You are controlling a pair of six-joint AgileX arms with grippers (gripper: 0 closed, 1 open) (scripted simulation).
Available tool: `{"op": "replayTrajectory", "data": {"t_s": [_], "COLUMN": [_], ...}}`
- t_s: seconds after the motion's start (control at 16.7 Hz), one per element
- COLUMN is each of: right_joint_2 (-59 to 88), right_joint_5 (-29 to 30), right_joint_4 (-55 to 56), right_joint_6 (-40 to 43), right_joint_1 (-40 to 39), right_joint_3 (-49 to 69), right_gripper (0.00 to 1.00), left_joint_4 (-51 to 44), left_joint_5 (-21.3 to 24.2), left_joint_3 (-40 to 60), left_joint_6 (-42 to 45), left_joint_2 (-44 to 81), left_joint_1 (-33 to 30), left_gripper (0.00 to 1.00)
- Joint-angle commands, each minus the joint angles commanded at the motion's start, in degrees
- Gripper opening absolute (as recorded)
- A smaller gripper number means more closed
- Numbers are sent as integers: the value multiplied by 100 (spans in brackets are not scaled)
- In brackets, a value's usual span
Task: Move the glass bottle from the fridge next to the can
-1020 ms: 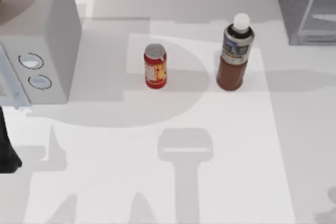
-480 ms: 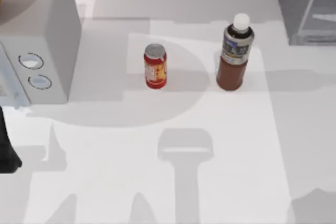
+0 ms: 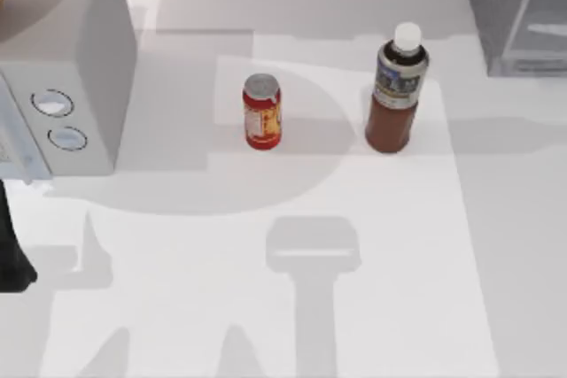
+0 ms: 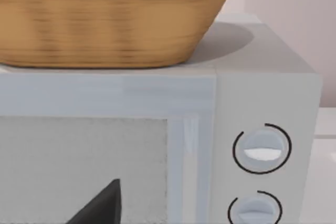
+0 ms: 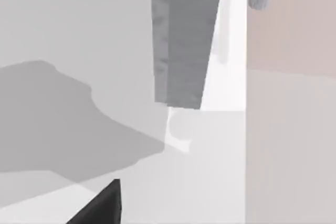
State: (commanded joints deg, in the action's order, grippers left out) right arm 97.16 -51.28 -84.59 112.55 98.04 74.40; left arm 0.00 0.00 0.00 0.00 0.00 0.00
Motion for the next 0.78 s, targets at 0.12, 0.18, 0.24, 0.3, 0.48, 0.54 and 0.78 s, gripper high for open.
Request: {"op": "replayTrajectory", "data": {"t_s": [0.12,0.18,0.24,0.3,0.48,0.54,0.78], "right_joint_2": [466,614,704,738,738,724,739], "right_joint_5": [-178,-234,-269,-282,-282,-273,-250], "right_joint_4": [-60,-84,-101,-108,-108,-96,234], "right_joint_6": [372,475,529,547,547,539,173], "right_joint_1": [382,491,551,571,571,548,312], "right_joint_3": [145,192,222,233,233,215,213], "right_gripper": [100,100,100,100,100,100,100], "left_joint_4": [0,0,0,0,0,0,0], "left_joint_5": [0,0,0,0,0,0,0], "left_joint_3": [0,0,0,0,0,0,0], "left_joint_6": [0,0,0,0,0,0,0], "left_joint_2": [0,0,0,0,0,0,0], "left_joint_1": [0,0,0,0,0,0,0], "left_gripper": [100,100,100,100,100,100,100]}}
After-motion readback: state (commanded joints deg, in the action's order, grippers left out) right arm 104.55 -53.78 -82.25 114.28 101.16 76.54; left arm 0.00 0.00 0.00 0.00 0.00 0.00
